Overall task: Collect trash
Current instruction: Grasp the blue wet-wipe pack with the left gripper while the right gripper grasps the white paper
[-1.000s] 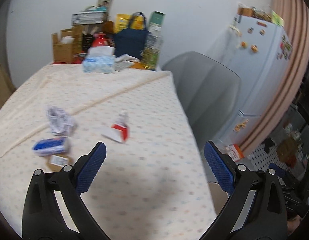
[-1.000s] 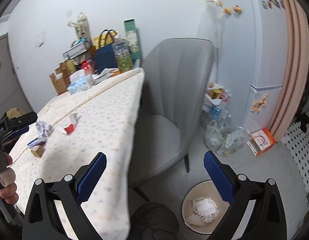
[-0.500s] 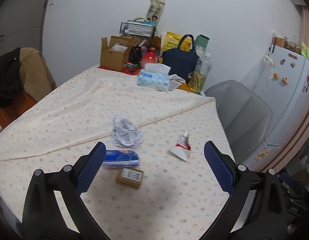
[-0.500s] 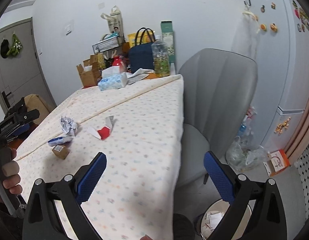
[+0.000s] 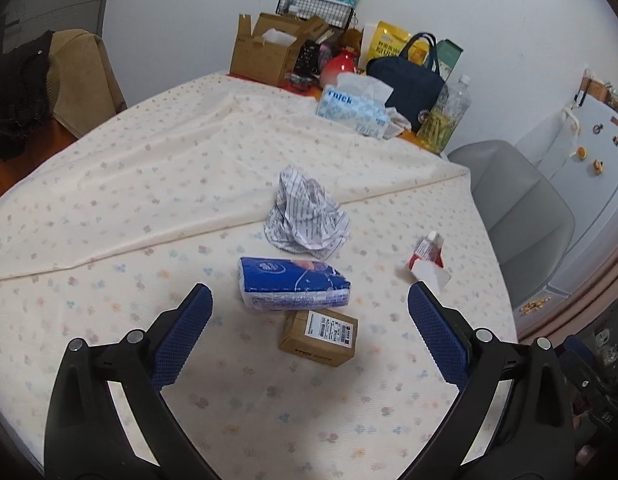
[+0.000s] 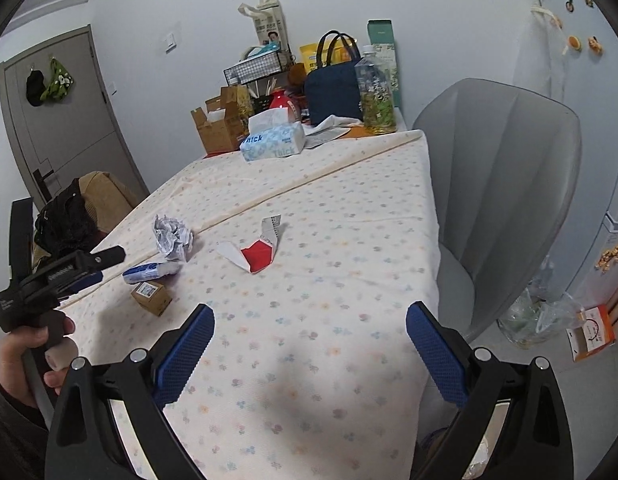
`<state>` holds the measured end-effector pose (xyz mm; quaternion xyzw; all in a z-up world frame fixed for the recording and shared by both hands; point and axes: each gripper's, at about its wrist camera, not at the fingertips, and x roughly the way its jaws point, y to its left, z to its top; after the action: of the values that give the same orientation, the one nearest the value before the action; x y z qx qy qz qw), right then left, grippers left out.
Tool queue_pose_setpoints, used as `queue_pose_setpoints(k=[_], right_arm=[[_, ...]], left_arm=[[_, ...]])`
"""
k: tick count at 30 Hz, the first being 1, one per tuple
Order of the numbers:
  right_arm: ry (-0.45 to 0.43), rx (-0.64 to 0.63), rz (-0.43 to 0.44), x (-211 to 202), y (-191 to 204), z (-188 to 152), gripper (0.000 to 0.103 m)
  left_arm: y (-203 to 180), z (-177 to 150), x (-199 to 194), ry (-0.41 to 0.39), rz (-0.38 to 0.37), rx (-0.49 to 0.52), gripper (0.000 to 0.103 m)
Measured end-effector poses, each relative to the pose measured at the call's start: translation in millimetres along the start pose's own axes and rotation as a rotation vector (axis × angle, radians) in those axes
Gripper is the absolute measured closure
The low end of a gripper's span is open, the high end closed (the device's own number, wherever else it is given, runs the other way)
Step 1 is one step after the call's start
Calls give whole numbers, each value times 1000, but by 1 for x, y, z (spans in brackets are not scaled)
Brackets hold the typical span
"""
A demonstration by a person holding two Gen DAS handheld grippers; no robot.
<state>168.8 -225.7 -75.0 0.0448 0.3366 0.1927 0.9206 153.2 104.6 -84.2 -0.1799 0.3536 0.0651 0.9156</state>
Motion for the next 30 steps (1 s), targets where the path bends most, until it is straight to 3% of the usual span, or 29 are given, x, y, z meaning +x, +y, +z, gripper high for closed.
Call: queue_pose_setpoints(k=[14, 17, 18, 19, 30], right_arm=[[65, -35, 29, 42, 4, 9, 8], [83, -61, 36, 56, 11, 15, 8], [92, -74, 39, 62, 14, 18, 8], [101, -84, 40, 67, 17, 20, 8], [194, -204, 42, 140, 50, 47, 8]], left_arm=[[-11, 1, 49, 44, 101, 56, 6], [-8, 1, 58, 65, 105, 44, 16], [-7, 1, 60, 76, 105, 38, 28], [-6, 1, 62, 85, 97, 30, 32], [26, 9, 28, 9, 103, -59, 34]])
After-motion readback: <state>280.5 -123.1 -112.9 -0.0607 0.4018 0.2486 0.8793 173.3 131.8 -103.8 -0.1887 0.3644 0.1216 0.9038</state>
